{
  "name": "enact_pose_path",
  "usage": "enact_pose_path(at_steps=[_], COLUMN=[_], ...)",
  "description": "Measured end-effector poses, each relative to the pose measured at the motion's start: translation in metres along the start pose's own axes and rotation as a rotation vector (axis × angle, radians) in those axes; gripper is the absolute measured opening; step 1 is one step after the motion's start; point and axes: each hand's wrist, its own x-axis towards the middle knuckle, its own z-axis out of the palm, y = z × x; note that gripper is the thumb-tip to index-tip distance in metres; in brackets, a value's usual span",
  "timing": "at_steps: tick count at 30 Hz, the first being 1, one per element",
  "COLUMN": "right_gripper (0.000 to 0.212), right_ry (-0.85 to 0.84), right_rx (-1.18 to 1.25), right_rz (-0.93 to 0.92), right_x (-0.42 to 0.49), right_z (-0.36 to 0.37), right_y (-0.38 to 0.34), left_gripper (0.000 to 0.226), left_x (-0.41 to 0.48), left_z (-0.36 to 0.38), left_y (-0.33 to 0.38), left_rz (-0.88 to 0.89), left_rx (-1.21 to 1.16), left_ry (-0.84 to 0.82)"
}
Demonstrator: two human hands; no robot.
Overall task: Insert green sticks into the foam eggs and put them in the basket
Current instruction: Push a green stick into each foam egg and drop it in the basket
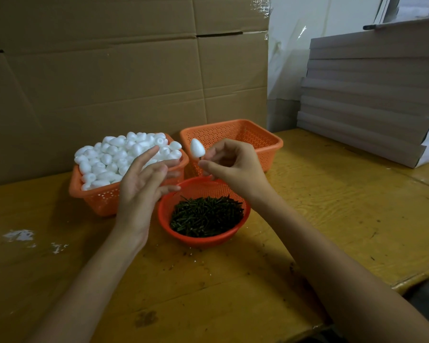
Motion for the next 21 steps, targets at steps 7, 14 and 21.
enact_pose_path(at_steps=[7, 14, 21], right_gripper=[0.022, 0.014, 0.015], right_ry=[0.001, -0.32, -0.362], right_rx=[0.119, 0.157, 0.148], right_rz=[0.059, 0.061, 0.062], right_x=[0.004, -0.004, -0.005], right_z=[-0.012, 0.005, 0.007], right_y=[-0.004, -0.004, -0.004], left_gripper=[0.037, 0.041, 0.026], left_x=[-0.002, -0.003, -0.002], left_z=[0.003, 0.004, 0.002], left_y=[-0.002, -0.001, -0.003], left_rz=[-0.005, 0.008, 0.006], left_rx=[0.045, -0.07, -0.076], left_ry=[-0.004, -0.095, -0.08])
